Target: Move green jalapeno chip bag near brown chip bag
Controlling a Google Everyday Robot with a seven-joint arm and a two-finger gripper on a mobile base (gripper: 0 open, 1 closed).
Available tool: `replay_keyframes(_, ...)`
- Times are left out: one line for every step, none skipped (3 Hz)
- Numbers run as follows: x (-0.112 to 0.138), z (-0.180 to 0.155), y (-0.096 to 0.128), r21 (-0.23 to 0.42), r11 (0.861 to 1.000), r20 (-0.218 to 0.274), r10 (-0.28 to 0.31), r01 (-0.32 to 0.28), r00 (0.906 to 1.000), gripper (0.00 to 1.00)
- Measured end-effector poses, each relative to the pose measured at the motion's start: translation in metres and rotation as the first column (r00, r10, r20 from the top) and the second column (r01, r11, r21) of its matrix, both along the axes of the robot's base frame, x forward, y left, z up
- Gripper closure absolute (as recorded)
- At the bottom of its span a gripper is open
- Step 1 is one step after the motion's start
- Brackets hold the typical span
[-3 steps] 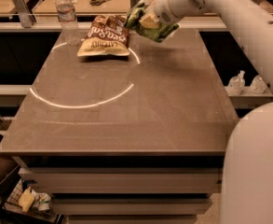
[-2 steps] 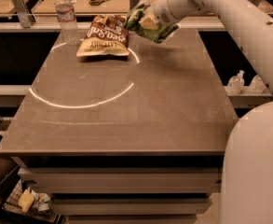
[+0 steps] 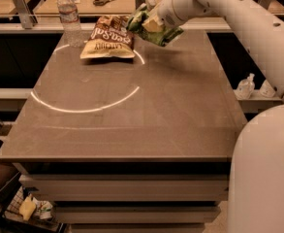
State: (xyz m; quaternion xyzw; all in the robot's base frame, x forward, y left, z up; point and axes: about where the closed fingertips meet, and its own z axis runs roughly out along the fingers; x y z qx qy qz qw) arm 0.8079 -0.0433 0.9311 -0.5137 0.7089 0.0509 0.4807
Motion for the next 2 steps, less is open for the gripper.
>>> replay_keyframes(0.0004,-0.0026,0.0027,0.0,1.0,-0.004,0.004,-0.004,1.0,0.15)
replay_keyframes(0.0007,-0.0051,0.0052,0.0,1.0,-0.007,0.007,-0.007,1.0,0.0)
